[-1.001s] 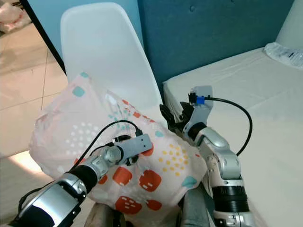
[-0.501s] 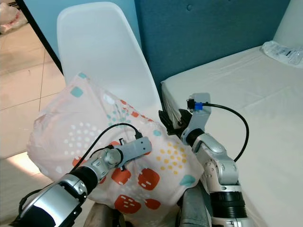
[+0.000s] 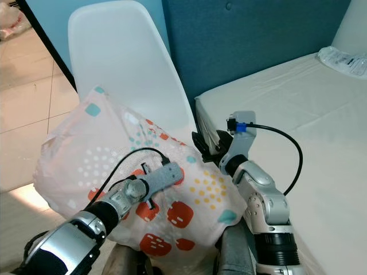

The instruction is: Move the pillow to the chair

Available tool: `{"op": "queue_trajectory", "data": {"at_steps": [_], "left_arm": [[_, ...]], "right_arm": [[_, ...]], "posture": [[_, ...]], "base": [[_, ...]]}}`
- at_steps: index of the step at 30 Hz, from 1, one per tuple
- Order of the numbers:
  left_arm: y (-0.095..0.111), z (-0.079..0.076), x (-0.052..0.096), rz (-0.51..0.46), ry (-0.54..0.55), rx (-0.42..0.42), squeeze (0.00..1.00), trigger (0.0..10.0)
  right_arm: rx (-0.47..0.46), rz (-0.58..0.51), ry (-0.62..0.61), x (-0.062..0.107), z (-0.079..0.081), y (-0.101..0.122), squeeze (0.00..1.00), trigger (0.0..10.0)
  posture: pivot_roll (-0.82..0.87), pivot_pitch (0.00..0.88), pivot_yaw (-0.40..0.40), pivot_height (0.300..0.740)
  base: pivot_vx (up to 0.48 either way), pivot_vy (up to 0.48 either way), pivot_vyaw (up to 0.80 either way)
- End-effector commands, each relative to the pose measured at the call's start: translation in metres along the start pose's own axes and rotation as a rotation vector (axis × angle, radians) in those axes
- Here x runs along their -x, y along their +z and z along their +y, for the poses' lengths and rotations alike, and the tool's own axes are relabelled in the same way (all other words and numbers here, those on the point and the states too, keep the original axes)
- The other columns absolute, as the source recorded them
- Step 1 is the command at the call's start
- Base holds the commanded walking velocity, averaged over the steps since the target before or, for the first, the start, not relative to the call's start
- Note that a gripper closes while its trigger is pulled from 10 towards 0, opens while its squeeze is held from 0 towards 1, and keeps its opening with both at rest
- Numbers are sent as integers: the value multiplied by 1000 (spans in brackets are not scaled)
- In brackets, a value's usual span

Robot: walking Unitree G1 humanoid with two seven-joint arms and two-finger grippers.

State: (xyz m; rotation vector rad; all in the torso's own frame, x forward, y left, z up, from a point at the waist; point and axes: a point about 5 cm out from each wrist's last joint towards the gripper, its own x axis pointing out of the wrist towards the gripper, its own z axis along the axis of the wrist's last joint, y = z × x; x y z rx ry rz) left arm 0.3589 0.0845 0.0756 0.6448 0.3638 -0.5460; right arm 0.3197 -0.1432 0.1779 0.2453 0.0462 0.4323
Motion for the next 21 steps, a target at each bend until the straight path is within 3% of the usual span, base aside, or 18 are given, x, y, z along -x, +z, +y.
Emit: {"op": "queue_trajectory", "data": {"at_steps": [1,5,9,16,17,21], "left_arm": [[9,9,1,-53,28,95,0,0],[22,32,5,-139,119,183,0,0],[27,44,9,-176,168,196,0,0],[31,52,12,-209,193,221,0,0],[35,56,13,-232,218,242,0,0],[42,66,16,-264,257,279,0,0]], "right_arm": [[-40,12,-22,2,-2,-6,0,10000],[-65,52,-173,6,-26,-18,0,10000],[-84,94,-249,11,-39,-30,0,10000],[-130,126,-258,13,-39,-40,0,10000],[-187,152,-237,14,-35,-48,0,10000],[-248,173,-225,16,-33,-55,0,10000]], "posture": [[-98,257,93,611],[-93,259,91,611],[-86,260,90,611],[-84,262,88,611],[-85,261,89,611],[-87,261,86,611]], "base": [[0,0,0],[0,0,0],[0,0,0],[0,0,0],[0,0,0],[0,0,0]]}}
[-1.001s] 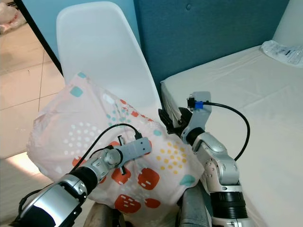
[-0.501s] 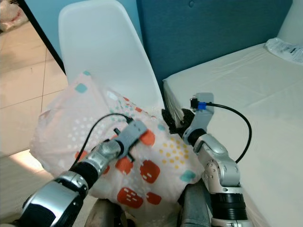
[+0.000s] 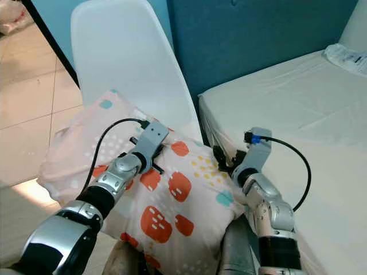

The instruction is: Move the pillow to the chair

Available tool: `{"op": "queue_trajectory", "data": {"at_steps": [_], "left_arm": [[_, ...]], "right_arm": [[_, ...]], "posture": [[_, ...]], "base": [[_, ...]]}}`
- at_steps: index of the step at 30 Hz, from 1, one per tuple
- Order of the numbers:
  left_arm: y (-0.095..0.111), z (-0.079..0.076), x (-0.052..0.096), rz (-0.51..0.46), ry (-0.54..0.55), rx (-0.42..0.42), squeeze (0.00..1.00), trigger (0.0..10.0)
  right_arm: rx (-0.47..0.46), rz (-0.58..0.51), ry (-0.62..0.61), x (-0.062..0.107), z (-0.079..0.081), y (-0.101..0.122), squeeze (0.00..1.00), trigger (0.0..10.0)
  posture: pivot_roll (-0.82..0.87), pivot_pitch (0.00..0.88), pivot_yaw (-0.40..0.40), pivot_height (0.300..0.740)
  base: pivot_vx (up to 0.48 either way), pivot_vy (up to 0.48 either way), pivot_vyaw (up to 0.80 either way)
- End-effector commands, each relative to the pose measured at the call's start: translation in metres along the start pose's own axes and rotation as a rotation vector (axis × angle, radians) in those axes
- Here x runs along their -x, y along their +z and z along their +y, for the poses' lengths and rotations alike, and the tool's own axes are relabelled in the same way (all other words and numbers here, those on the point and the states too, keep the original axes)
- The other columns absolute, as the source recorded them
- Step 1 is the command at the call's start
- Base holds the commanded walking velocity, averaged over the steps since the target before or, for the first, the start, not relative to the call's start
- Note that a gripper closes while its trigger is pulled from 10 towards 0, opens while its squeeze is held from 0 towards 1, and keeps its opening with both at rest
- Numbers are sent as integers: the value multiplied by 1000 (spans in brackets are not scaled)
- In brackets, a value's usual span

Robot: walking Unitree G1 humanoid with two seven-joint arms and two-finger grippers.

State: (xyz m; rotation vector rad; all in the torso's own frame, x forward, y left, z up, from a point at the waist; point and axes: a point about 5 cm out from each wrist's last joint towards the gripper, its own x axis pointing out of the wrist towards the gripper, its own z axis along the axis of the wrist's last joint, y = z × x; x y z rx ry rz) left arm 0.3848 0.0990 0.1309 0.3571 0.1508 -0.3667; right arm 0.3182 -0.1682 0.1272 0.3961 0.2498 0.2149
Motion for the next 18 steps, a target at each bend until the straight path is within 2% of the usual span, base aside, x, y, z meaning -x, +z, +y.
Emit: {"op": "queue_trajectory", "data": {"at_steps": [1,7,10,12,13,14,16,17,18], "left_arm": [[11,13,0,-44,52,15,0,0],[49,44,3,-196,168,153,0,0],[60,56,5,-236,201,185,0,0],[62,59,6,-241,206,179,0,0],[62,60,7,-241,208,175,0,0],[62,60,7,-241,208,175,0,0],[61,61,7,-240,213,172,0,0],[61,61,7,-240,213,172,0,0],[60,64,9,-247,231,183,0,0]], "right_arm": [[-49,41,5,2,-2,-11,0,10000],[-209,52,83,5,2,-18,0,10000],[-209,56,135,8,8,-20,0,10000],[-175,74,161,9,12,-23,0,10000],[-117,111,180,10,14,-28,0,10000],[-117,111,180,10,14,-28,0,10000],[-1,188,193,13,16,-38,0,10000],[-1,188,193,13,16,-38,0,10000],[36,205,178,14,15,-40,0,10000]], "posture": [[-87,261,86,611],[-85,258,85,611],[-84,257,85,611],[-82,256,85,611],[-83,256,85,611],[-83,256,85,611],[-84,255,87,611],[-84,255,87,611],[-84,255,87,611]], "base": [[0,0,0],[0,0,0],[0,0,0],[0,0,0],[0,0,0],[0,0,0],[0,0,0],[0,0,0],[0,0,0]]}}
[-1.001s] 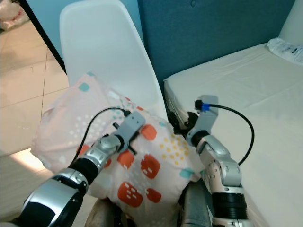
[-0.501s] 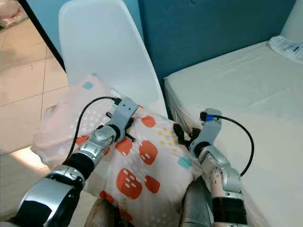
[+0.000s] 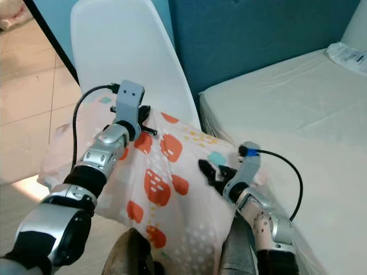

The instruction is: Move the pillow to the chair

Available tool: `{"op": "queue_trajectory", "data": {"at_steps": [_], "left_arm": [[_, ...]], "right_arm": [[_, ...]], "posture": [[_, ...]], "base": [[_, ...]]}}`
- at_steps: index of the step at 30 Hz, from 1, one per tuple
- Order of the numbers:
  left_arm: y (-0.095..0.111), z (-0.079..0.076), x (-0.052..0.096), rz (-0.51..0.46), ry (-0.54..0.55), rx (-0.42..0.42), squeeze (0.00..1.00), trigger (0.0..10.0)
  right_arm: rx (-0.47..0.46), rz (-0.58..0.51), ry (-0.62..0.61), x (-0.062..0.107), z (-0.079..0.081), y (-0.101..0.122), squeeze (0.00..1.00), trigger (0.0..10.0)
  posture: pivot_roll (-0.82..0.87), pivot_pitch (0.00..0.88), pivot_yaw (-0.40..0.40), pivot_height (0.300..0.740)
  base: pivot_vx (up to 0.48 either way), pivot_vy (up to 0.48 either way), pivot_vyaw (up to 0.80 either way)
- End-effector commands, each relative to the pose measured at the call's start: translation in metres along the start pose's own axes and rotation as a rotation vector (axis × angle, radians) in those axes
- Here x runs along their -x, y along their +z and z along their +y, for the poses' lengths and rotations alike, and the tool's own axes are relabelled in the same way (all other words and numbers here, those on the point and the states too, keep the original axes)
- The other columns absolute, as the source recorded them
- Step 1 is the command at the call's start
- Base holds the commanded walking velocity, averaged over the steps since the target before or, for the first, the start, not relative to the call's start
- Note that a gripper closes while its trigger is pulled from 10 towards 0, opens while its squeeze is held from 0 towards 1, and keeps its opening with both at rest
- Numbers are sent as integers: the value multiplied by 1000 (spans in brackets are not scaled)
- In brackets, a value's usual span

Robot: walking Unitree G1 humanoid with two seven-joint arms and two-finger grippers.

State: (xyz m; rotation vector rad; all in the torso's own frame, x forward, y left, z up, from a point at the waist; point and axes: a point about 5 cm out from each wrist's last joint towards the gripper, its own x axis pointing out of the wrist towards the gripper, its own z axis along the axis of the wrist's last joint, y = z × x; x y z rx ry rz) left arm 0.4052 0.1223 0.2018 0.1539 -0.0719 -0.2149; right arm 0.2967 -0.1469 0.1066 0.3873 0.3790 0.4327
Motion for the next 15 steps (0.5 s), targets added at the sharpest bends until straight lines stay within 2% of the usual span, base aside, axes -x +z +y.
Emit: {"op": "queue_trajectory", "data": {"at_steps": [1,4,8,10,12,15], "left_arm": [[5,14,2,-23,52,5,0,0],[9,19,3,-41,86,27,0,0],[20,35,2,-78,181,83,0,0],[21,37,2,-84,199,93,0,0],[32,55,3,-119,311,126,0,0],[35,60,3,-127,356,135,0,0]], "right_arm": [[18,37,-8,2,1,-8,0,10000],[-2,-22,-35,2,-1,2,0,10000],[-19,-119,-75,3,-6,19,0,10000],[-18,-129,-77,3,-6,20,0,10000],[-20,-202,-78,5,-6,32,0,10000],[-25,-230,-66,6,-3,36,0,10000]], "posture": [[-84,255,87,611],[-87,255,89,611],[-88,254,89,611],[-88,254,89,611],[-86,252,89,611],[-86,252,89,611]], "base": [[0,0,0],[0,0,0],[0,0,0],[0,0,0],[0,0,0],[0,0,0]]}}
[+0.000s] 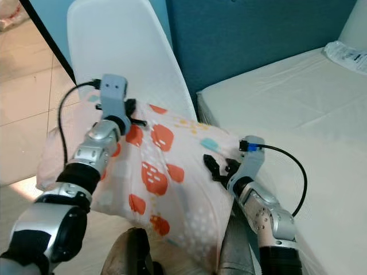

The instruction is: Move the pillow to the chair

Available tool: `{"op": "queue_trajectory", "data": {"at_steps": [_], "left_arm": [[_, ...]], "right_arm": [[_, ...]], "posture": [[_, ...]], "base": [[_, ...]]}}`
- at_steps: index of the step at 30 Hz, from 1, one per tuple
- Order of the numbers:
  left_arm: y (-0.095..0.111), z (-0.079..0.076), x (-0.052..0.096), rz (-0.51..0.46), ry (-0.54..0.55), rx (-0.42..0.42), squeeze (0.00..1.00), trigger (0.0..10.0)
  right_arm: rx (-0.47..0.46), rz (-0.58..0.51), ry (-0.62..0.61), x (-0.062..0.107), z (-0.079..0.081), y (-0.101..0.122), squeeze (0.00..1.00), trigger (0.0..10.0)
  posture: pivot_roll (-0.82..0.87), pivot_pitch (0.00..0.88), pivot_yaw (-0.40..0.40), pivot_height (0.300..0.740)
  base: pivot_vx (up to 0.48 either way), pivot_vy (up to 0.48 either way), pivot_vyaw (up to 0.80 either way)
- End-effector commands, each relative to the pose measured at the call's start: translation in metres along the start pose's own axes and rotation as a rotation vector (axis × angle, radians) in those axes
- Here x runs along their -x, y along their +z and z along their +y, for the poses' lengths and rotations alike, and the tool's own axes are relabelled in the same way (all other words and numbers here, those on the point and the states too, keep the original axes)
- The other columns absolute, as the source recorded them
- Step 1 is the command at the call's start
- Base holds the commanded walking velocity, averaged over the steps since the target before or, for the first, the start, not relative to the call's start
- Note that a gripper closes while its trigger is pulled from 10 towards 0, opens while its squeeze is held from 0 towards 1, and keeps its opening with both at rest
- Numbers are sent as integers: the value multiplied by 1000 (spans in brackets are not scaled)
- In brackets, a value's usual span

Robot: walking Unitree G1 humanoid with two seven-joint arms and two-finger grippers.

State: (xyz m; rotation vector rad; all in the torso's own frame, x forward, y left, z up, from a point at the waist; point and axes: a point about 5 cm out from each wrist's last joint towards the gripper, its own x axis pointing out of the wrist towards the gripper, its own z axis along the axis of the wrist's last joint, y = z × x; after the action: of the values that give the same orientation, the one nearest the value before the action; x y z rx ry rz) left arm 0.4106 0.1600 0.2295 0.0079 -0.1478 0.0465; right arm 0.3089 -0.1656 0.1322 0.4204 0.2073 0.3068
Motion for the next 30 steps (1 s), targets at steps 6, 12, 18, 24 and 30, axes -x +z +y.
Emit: {"op": "queue_trajectory", "data": {"at_steps": [6,12,18,24,30], "left_arm": [[17,13,-6,-59,145,32,0,0],[10,8,-7,-40,186,18,0,0],[18,14,-10,-48,254,72,0,0],[48,24,-16,-140,281,96,0,0],[76,39,-19,-231,325,116,0,0]], "right_arm": [[-26,-71,54,-1,15,7,0,10000],[-35,-94,63,-1,18,10,0,10000],[-40,-97,64,-1,19,8,0,10000],[-44,-95,68,0,21,7,0,10000],[-54,-104,88,0,25,7,0,10000]], "posture": [[-92,250,93,611],[-99,248,95,611],[-107,249,101,611],[-103,253,103,611],[-102,259,104,611]], "base": [[0,0,0],[0,0,0],[0,0,0],[0,0,0],[0,0,0]]}}
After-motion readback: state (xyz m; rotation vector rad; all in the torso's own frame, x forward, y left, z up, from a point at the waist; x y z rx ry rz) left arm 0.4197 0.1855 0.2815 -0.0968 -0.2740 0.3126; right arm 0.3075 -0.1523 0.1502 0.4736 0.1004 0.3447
